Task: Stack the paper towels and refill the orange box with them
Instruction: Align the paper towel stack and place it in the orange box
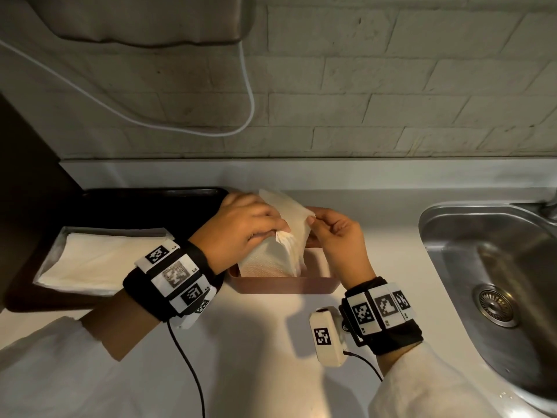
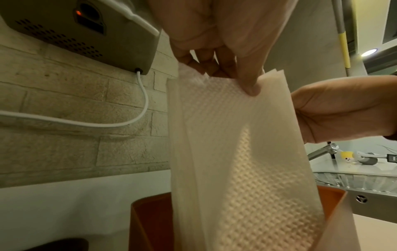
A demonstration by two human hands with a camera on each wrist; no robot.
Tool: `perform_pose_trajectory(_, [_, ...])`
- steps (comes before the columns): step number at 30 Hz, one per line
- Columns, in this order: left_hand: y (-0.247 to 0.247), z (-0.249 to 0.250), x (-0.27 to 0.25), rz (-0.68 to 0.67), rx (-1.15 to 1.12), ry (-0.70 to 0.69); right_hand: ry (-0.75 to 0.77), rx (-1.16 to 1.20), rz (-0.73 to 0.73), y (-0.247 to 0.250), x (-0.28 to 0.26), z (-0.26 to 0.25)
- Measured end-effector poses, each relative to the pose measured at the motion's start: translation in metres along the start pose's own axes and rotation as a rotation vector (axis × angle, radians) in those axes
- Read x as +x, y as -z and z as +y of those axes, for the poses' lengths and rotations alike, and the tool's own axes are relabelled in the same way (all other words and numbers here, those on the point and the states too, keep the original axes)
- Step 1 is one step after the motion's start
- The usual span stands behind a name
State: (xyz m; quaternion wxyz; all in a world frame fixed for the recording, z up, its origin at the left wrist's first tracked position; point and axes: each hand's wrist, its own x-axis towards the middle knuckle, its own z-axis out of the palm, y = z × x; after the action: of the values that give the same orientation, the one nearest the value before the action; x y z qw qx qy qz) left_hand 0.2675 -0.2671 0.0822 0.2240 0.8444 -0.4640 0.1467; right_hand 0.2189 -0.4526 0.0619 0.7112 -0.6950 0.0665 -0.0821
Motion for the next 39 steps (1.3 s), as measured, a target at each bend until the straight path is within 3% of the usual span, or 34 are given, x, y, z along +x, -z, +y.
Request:
perform_pose_trajectory(4, [0.005, 0.002, 0.004, -0.016, 0.087, -0.051, 0.087, -0.027, 0.045, -0.008, 0.000, -0.001])
perform_pose_trajectory(8, [0.004, 0.003, 0.013, -0.021, 0.038, -0.060, 0.159, -0.134, -0.032, -0.013, -0.005, 0.000])
perform_pose_trajectory(14, [0.000, 0.013, 0.016, 0.031, -0.139, 0.222, 0.122, -0.070, -0.047, -0.010, -0.011, 0.004])
perform_pose_trajectory(20, [-0.006, 0.014, 0.013, 0.061, -0.199, 0.231, 0.135, 0.000, -0.021, -0.009, -0.017, 0.005])
perform_pose_trajectory(25, [-0.006, 0.011, 0.016, 0.013, -0.251, 0.292, 0.109, 0.000, -0.142, -0.005, -0.018, 0.007])
perform_pose_trajectory(28, [-0.007, 0.011, 0.015, 0.060, -0.139, 0.308, 0.096, -0.071, -0.082, -0.010, -0.016, 0.012])
perform_pose_trajectory(30, [-0.010, 0.012, 0.010, 0.123, -0.106, 0.383, 0.085, -0.048, -0.026, -0.013, -0.013, 0.014])
perform_pose_trajectory(34, [-0.029, 0.007, -0.018, 0.298, -0.533, 0.746, 0.107, -0.050, 0.012, -0.013, -0.008, 0.014])
perform_pose_trajectory(37, [-0.048, 0.009, -0.034, 0.239, -0.838, 0.919, 0.097, -0.047, -0.003, -0.014, -0.007, 0.014])
perform_pose_trajectory(39, [-0.057, 0.012, -0.035, 0.217, -0.863, 0.954, 0.062, -0.007, -0.004, -0.016, -0.008, 0.016])
